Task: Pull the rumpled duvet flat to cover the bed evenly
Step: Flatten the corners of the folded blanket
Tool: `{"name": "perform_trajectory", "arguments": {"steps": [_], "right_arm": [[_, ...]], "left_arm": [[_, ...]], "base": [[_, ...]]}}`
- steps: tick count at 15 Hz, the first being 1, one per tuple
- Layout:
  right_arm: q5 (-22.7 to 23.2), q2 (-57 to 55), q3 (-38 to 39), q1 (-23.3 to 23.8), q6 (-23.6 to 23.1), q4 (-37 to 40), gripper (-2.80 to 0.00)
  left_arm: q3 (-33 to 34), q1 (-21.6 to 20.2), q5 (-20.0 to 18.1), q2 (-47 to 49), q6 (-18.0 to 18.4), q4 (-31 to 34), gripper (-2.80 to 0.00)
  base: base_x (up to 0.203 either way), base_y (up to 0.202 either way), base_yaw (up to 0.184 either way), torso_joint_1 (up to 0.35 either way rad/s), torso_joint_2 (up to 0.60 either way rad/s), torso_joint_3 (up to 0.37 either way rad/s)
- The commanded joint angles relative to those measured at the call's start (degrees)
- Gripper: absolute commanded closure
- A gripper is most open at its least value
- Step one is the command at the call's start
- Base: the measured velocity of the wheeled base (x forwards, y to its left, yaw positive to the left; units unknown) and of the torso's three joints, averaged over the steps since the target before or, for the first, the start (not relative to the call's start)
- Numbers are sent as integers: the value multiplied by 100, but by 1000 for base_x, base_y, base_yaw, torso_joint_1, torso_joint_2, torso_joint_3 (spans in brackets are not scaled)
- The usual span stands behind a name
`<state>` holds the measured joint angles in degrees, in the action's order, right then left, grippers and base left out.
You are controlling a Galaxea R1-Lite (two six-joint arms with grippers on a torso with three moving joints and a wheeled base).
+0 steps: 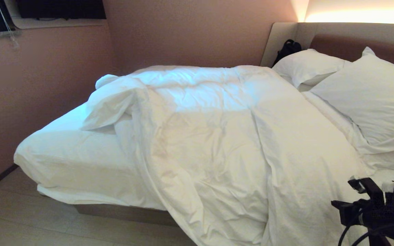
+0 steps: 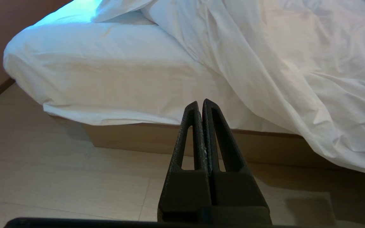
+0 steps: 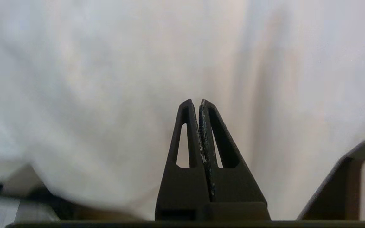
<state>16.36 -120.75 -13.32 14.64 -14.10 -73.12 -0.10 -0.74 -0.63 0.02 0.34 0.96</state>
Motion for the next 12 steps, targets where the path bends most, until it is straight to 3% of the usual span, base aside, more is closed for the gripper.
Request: {"name": "perform_trajectory", "arguments": {"steps": [1, 4, 8, 9, 12], "right_arm": [[-3306, 106, -307, -791, 2294, -41, 0], [-3482, 407, -403, -1387, 2781, 188, 0], [-3239, 1241, -605, -1728, 3313, 1330, 0], [-2933, 1607, -643, -1740, 3526, 1782, 0], [-1176, 2555, -666, -1502, 3966, 3087, 0]], "left_arm": [[1, -5, 2, -2, 1, 0, 0], [1, -5, -7, -2, 1, 0, 0], [1, -5, 2, -2, 1, 0, 0], [1, -5, 2, -2, 1, 0, 0], [1, -5, 2, -2, 1, 0, 0]], "base": [[0, 0, 0, 0, 0, 0], [0, 0, 0, 0, 0, 0], [0, 0, 0, 0, 0, 0], [0, 0, 0, 0, 0, 0], [0, 0, 0, 0, 0, 0]]}}
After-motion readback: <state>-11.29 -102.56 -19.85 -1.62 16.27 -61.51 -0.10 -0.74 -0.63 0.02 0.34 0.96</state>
